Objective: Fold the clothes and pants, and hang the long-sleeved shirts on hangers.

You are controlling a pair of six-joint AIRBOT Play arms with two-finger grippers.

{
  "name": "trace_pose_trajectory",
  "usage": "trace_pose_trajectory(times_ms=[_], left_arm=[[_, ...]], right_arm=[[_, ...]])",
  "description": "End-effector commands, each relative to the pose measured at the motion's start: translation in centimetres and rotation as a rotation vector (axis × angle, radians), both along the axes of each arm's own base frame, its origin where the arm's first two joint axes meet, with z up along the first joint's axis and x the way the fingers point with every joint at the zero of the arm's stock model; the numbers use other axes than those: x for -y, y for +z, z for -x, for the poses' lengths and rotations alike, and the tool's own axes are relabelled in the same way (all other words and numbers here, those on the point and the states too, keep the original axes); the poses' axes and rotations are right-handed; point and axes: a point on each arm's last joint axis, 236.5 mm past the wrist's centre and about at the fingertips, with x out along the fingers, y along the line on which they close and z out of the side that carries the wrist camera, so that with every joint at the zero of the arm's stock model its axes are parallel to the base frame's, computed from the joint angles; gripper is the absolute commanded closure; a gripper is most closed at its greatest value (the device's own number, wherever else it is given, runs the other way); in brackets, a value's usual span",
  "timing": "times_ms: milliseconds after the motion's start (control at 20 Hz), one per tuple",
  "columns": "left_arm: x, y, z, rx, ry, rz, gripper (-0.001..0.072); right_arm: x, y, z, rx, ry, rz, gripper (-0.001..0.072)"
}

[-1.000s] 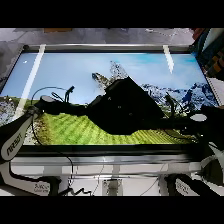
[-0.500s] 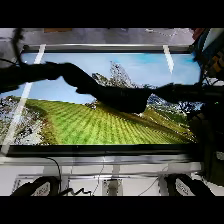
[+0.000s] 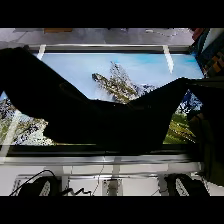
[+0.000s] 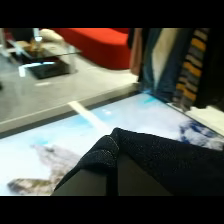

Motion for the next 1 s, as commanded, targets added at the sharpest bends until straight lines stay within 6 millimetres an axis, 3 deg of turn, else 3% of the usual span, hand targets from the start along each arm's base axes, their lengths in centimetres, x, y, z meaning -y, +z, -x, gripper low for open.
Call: trace_pose_trajectory(times_ms=[0, 100, 150, 350, 450, 500, 550, 650, 750, 850, 950], left_arm=[[-3.3, -1.7, -1.8, -0.109, 0.17, 0.046, 0.0684], [-2.5, -5.5, -5.8, -0.25, 0.116, 0.082, 0.0684], [-1.7, -8.3, -8.0, -0.345, 0.079, 0.098, 0.0684], [4.5, -25.4, -16.1, -0.759, -0.049, 0.049, 0.0683], [6.9, -33.2, -20.6, -0.835, -0.03, 0.02, 0.0684], [7.4, -36.0, -22.8, -0.864, 0.005, 0.056, 0.0684], [7.5, -37.7, -24.6, -0.891, 0.032, 0.112, 0.0684], [7.5, -38.2, -26.4, -0.937, 0.038, 0.217, 0.0684], [6.9, -37.6, -26.0, -0.955, 0.015, 0.216, 0.0684], [6.2, -37.7, -22.8, -1.036, -0.066, 0.133, 0.0684], [5.0, -38.3, -17.5, -1.169, -0.167, -0.015, 0.0684]], right_arm=[[2.3, -1.5, -2.9, -0.121, -0.162, -0.08, 0.069], [3.1, -6.4, -7.0, -0.28, -0.182, -0.114, 0.069], [3.5, -10.3, -9.1, -0.395, -0.19, -0.121, 0.069], [4.6, -26.9, -15.2, -0.797, -0.291, -0.195, 0.0689], [5.3, -32.6, -18.9, -0.849, -0.412, -0.241, 0.0689], [5.5, -34.2, -20.3, -0.864, -0.448, -0.259, 0.0689], [5.6, -35.1, -21.6, -0.883, -0.47, -0.292, 0.0689], [5.6, -35.7, -22.9, -0.896, -0.475, -0.301, 0.0689], [6.2, -36.0, -23.2, -0.875, -0.474, -0.231, 0.0689], [5.9, -36.6, -21.4, -0.904, -0.411, -0.105, 0.0689], [5.2, -37.7, -17.1, -1.02, -0.284, 0.044, 0.0689]])
